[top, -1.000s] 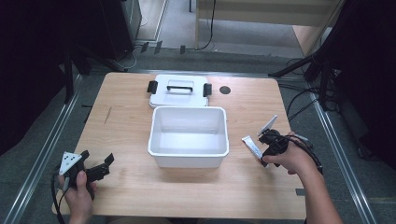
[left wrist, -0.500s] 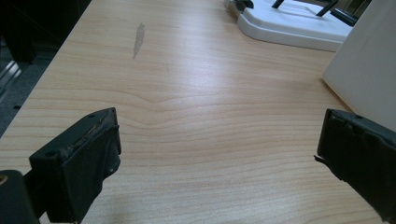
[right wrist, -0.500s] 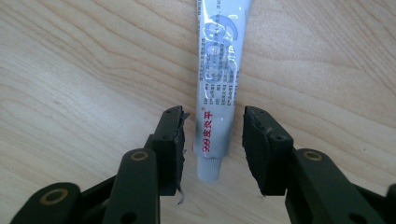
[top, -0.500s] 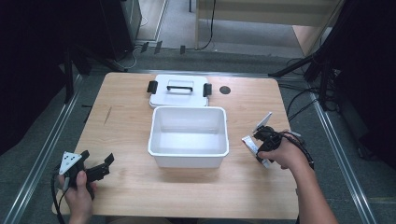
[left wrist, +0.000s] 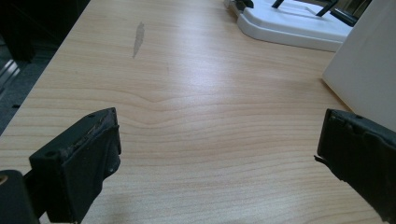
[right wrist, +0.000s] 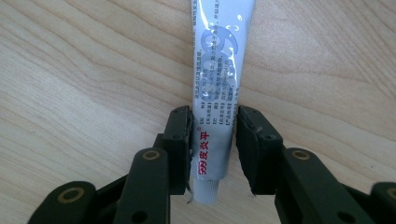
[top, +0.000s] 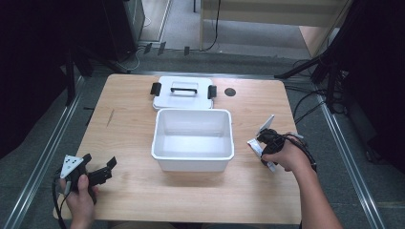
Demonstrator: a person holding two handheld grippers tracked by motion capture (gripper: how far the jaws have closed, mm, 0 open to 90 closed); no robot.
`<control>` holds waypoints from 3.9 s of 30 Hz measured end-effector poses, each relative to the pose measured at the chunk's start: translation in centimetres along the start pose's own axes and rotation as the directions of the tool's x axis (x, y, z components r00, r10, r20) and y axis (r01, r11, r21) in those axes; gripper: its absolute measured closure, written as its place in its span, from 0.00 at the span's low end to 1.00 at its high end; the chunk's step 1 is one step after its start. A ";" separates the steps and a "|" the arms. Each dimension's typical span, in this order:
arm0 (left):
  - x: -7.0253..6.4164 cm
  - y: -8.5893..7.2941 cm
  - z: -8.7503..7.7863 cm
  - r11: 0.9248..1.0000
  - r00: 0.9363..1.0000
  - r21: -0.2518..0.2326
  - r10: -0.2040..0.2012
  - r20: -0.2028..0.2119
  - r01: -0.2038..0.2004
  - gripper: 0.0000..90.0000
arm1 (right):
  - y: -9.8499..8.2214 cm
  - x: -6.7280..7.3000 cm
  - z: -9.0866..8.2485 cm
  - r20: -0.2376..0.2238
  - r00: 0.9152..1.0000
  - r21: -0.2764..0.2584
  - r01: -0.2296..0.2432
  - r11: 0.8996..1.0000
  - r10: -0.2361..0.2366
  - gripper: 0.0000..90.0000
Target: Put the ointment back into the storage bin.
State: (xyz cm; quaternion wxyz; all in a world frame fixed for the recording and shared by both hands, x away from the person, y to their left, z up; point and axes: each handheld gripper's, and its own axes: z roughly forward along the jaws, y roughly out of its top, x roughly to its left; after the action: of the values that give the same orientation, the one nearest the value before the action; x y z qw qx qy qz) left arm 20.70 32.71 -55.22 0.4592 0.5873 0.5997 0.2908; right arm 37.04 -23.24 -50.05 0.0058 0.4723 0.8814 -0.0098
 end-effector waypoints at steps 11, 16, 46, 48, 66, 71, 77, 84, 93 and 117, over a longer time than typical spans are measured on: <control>0.0 0.0 0.0 1.000 1.000 0.001 -0.001 0.001 0.001 0.00 | 0.1 0.0 0.3 0.006 1.000 0.000 0.008 1.000 -0.008 0.80; 0.0 0.0 0.0 1.000 1.000 0.000 -0.002 0.002 0.002 0.00 | 0.0 -0.2 0.0 -0.016 1.000 -0.013 -0.008 1.000 0.008 0.81; 0.0 0.0 0.0 1.000 1.000 0.003 0.000 -0.001 0.000 0.00 | 1.1 0.0 -8.0 -0.053 0.993 -0.091 -0.107 0.990 0.103 0.81; 0.0 0.0 0.0 1.000 1.000 0.003 0.000 -0.001 0.000 0.00 | 1.3 0.1 -8.9 -0.056 0.993 -0.098 -0.110 0.989 0.105 0.81; -0.1 0.0 0.0 1.000 1.000 0.004 -0.003 0.001 0.003 0.00 | 2.7 1.8 -12.5 -0.065 0.996 -0.143 -0.078 0.987 0.069 0.81; -0.1 0.0 0.1 1.000 1.000 0.005 -0.002 0.002 0.002 0.00 | 3.2 2.4 -13.0 -0.066 0.995 -0.144 -0.080 0.986 0.071 0.81; 0.0 0.0 0.1 1.000 1.000 0.004 -0.005 0.002 0.005 0.00 | 3.9 3.4 -13.8 -0.059 0.997 -0.145 -0.050 0.988 0.042 0.81; 0.0 0.0 0.1 1.000 1.000 0.004 -0.004 0.002 0.004 0.00 | 4.5 4.5 -14.4 -0.064 0.998 -0.152 -0.027 0.988 0.017 0.81; 0.0 0.0 0.1 1.000 1.000 0.006 -0.006 0.005 0.006 0.00 | 5.3 5.5 -14.6 -0.058 0.998 -0.150 0.000 0.989 -0.009 0.80; 0.0 0.1 0.1 1.000 1.000 0.009 -0.009 0.008 0.009 0.00 | 7.0 8.4 -14.8 -0.047 0.990 -0.176 0.121 0.977 -0.131 0.80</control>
State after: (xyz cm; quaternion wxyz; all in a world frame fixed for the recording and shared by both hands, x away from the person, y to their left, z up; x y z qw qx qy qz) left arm 20.84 32.74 -55.23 0.4601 0.5879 0.6017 0.2838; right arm 38.24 -12.01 -35.46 0.0203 0.4134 0.9068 0.0801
